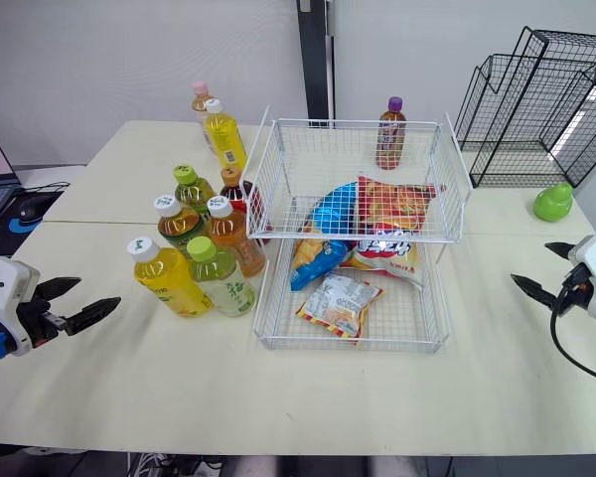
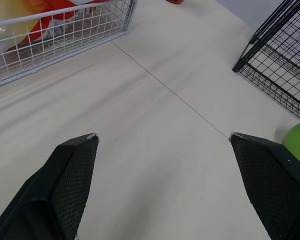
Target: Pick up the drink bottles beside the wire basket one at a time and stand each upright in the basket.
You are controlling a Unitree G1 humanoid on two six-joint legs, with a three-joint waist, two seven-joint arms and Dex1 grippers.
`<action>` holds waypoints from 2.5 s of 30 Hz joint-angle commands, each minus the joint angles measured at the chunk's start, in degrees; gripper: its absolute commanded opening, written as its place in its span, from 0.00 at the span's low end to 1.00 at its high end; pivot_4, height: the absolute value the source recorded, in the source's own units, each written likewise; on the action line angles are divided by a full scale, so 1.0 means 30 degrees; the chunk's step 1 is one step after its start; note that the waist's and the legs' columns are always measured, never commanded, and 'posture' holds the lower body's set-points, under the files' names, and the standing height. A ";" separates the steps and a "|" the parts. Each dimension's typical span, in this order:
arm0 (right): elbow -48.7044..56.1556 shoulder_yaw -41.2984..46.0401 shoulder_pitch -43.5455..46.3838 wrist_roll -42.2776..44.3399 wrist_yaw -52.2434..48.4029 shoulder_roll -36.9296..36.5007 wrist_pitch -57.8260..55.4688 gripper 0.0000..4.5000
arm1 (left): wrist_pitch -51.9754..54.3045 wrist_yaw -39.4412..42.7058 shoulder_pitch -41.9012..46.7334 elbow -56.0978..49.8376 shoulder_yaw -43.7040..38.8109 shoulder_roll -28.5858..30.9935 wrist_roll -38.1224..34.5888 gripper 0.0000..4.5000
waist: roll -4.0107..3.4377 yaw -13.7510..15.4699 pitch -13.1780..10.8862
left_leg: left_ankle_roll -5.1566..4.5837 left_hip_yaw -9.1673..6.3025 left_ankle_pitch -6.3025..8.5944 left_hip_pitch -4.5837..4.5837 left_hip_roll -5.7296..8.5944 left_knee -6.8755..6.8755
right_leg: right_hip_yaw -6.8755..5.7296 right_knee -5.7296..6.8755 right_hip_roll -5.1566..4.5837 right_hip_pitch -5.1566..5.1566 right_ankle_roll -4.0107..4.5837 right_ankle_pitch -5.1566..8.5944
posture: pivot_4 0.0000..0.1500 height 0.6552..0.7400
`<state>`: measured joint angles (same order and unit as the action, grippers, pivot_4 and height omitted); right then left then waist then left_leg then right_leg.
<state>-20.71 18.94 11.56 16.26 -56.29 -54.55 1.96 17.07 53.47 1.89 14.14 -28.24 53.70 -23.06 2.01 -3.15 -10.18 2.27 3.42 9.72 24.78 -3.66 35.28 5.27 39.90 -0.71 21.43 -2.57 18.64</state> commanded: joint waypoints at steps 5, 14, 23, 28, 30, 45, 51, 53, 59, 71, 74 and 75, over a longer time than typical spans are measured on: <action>0.3856 0.1800 -0.0736 0.1080 0.0552 -0.0378 -0.0307 1.00 | 0.0424 0.0074 0.0896 -0.0241 -0.0018 0.0116 -0.0365 0.99 | -0.0002 0.0003 -0.0001 | 0.0000 0.0000 0.0000 0.0000 -0.0003 -0.0001 | 0.0004 0.0003 0.0002 0.0005 -0.0001 0.0000 | 1.00 0.69; 1.4179 0.5325 0.0774 0.9239 0.0852 -0.3071 -0.8881 1.00 | 0.1268 0.0232 0.1533 -0.0463 0.0311 0.0209 -0.0418 0.99 | 0.0005 0.0023 0.0005 | 0.0002 -0.0027 0.0000 0.0002 -0.0032 -0.0003 | -0.0020 0.0011 -0.0001 -0.0002 -0.0001 0.0004 | 1.00 0.69; 1.5459 -0.3057 0.8026 1.1155 -0.1956 -0.1095 -0.9915 1.00 | 0.3384 -0.0056 -0.1616 -0.4975 -0.1993 -0.0164 -0.1880 0.99 | 0.0138 -0.0115 0.0064 | -0.0003 -0.0053 0.0001 0.0004 -0.0074 0.0000 | -0.0030 0.0001 -0.0125 0.0023 0.0014 0.0010 | 1.00 0.69; 1.3596 -0.5934 1.0135 0.9762 -0.3920 0.0980 -0.9566 1.00 | 0.6409 -0.0686 -0.4854 -1.1592 -0.5816 -0.0986 -0.4651 0.99 | 0.0168 -0.0007 0.0054 | -0.0005 -0.0073 0.0005 0.0027 -0.0068 -0.0006 | -0.0049 0.0003 -0.0142 0.0050 0.0023 0.0017 | 1.00 0.69; 1.3275 -0.6260 1.0243 0.9383 -0.4206 0.1424 -0.9533 1.00 | 0.7760 -0.1725 -0.5075 -1.3601 -0.6756 -0.1379 -0.6111 0.99 | 0.0167 0.0143 0.0053 | -0.0004 -0.0081 0.0003 0.0027 -0.0056 -0.0003 | -0.0080 0.0004 -0.0144 0.0038 0.0030 0.0020 | 1.00 0.69; 1.3013 -0.5998 1.0272 0.8684 -0.4951 0.2187 -0.9891 1.00 | 0.9495 -1.4736 -0.0320 -1.9413 -0.1500 -0.7390 -0.6137 0.99 | 0.0179 0.0467 0.0063 | -0.0013 -0.0180 0.0008 0.0029 -0.0005 0.0184 | -0.0158 0.0020 -0.0052 -0.0109 0.0011 0.0010 | 1.00 0.69; 1.3066 -0.5741 1.0046 0.8568 -0.5003 0.2005 -0.9938 1.00 | 0.9741 -1.6127 0.1199 -1.8780 0.0758 -0.7262 -0.4539 0.99 | 0.0178 0.0460 0.0062 | -0.0008 -0.0179 0.0012 0.0031 0.0001 0.0177 | -0.0137 0.0020 0.0005 -0.0095 0.0014 0.0010 | 1.00 0.69; 1.3103 -0.5675 0.9947 0.8559 -0.5010 0.1956 -0.9947 1.00 | 0.9966 -1.6201 0.1554 -1.8576 0.1287 -0.7051 -0.4212 0.99 | 0.0178 0.0460 0.0062 | -0.0007 -0.0177 0.0012 0.0031 0.0005 0.0177 | -0.0135 0.0020 0.0014 -0.0095 0.0015 0.0010 | 1.00 0.69; 1.3322 -0.5464 0.9685 0.8555 -0.4906 0.1882 -1.0013 1.00 | 1.0183 -1.6398 0.2042 -1.8002 0.1985 -0.7080 -0.3372 0.99 | 0.0178 0.0456 0.0062 | -0.0006 -0.0176 0.0013 0.0032 0.0002 0.0178 | -0.0118 0.0018 0.0026 -0.0090 0.0015 0.0010 | 1.00 0.69; 1.3626 -0.5350 0.9690 0.8562 -0.4614 0.1935 -1.0285 1.00 | 1.0290 -1.6750 0.2078 -1.8212 0.2860 -0.7943 -0.2747 0.96 | 0.0180 0.0460 0.0061 | -0.0005 -0.0187 0.0014 0.0035 0.0001 0.0177 | -0.0109 0.0016 0.0030 -0.0089 0.0015 0.0010 | 1.00 0.69; 1.3666 -0.5381 0.9737 0.8561 -0.4493 0.2008 -1.0347 1.00 | 1.0201 -1.6654 0.2070 -1.8087 0.2845 -0.7903 -0.2573 0.80 | 0.0180 0.0459 0.0060 | -0.0005 -0.0185 0.0014 0.0035 0.0002 0.0177 | -0.0107 0.0015 0.0030 -0.0089 0.0015 0.0010 | 1.00 0.69; 1.3683 -0.5389 0.9738 0.8558 -0.4462 0.2022 -1.0351 1.00 | 1.0196 -1.6614 0.2043 -1.8073 0.2836 -0.7902 -0.2527 0.74 | 0.0180 0.0459 0.0060 | -0.0005 -0.0186 0.0014 0.0035 0.0001 0.0177 | -0.0107 0.0014 0.0030 -0.0089 0.0015 0.0010 | 1.00 0.69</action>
<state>18.84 0.87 39.85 41.62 -69.98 -48.23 -29.23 48.52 3.36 7.53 -38.79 -19.40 29.98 -31.30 2.55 -1.77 -10.00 2.26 2.87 9.76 24.88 -3.66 35.81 4.94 39.94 -0.62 21.17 -2.52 18.67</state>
